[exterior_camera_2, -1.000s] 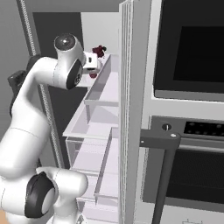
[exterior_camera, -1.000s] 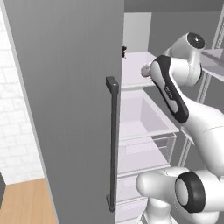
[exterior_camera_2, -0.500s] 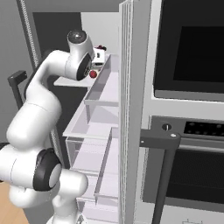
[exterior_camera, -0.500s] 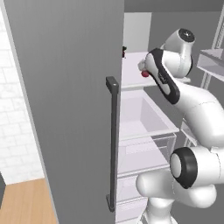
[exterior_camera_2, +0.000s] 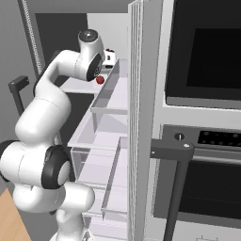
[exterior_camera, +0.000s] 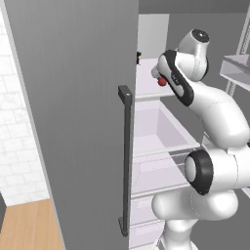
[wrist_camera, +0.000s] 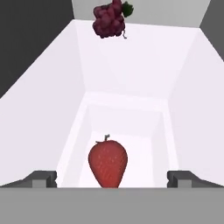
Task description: Take the strawberry from the fridge and place it on top of the pancake, located on the dining counter.
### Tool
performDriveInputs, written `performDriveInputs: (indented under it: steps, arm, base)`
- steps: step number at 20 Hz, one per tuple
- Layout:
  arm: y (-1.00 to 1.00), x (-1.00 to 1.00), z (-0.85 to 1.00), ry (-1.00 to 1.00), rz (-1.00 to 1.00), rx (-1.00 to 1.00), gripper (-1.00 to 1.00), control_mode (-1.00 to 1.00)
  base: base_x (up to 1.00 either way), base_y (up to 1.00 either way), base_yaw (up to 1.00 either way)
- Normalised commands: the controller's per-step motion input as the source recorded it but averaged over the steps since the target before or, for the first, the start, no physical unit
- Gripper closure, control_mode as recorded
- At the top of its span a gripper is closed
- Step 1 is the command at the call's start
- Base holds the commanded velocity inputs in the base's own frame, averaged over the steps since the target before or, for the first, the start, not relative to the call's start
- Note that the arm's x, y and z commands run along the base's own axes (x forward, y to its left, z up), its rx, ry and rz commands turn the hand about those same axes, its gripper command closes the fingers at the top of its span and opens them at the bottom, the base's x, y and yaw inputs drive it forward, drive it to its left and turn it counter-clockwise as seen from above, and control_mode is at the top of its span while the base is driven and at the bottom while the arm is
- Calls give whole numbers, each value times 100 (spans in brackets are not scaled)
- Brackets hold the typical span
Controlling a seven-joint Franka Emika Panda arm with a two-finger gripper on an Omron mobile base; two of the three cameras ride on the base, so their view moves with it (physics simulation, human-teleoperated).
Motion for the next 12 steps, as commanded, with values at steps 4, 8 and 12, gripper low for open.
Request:
performDriveInputs:
  steps: [4,8,12]
  arm:
    - [0,3,-15,4,0,0,-100,-100]
    - [0,0,-22,8,0,0,-100,-100]
    - [0,6,-19,9,0,0,-100,-100]
  base:
    - [0,0,0]
    - [0,0,0]
    - [0,0,0]
